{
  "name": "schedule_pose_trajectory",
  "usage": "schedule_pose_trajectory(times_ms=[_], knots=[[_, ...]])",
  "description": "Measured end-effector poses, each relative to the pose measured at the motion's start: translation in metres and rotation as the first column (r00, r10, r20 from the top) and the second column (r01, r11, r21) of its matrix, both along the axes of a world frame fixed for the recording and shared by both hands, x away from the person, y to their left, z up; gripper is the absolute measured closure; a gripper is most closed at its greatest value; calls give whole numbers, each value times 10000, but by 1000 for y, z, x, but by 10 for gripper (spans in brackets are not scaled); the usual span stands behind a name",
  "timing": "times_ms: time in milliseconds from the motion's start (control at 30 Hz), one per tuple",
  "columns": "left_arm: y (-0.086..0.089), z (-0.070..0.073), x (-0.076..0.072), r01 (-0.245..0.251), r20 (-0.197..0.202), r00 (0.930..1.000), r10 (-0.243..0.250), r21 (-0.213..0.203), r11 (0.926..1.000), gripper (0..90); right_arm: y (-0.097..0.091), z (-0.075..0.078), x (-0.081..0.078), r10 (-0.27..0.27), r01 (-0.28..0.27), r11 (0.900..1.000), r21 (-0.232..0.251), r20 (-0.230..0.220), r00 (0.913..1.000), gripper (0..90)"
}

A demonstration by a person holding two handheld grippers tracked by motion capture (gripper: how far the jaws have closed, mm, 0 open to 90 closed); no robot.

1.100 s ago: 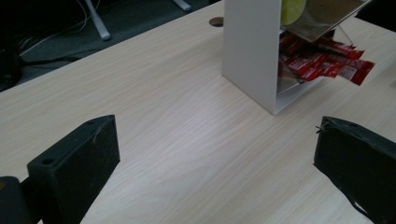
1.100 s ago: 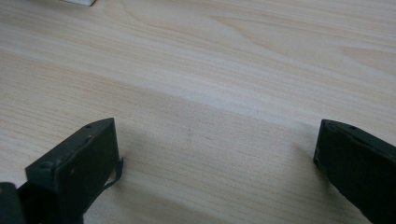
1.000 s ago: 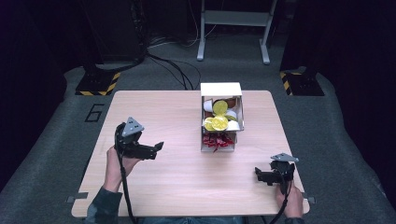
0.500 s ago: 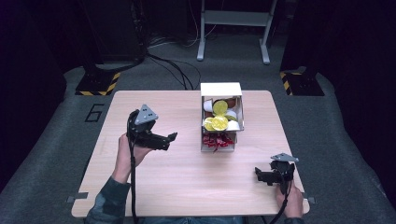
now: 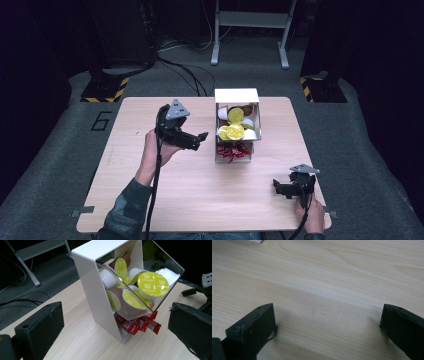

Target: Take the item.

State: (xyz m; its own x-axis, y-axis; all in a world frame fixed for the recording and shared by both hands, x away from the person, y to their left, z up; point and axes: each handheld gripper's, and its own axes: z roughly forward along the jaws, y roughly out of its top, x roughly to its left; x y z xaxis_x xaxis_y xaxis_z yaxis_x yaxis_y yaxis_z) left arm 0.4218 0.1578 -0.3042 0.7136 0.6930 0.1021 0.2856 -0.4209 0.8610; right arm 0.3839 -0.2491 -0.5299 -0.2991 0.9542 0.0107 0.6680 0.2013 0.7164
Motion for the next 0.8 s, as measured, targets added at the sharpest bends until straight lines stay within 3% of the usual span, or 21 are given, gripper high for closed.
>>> schedule_pose_trajectory(times_ms=[500,800], knots=[[-55,15,12,1110,112,9937,-1113,258,9935,3,0,0,0,5,-5,10000,-8,5,10000,0],[-85,10,18,1497,-103,9887,-1494,463,9876,46,0,0,0,-57,57,10000,-13,19,10000,0]])
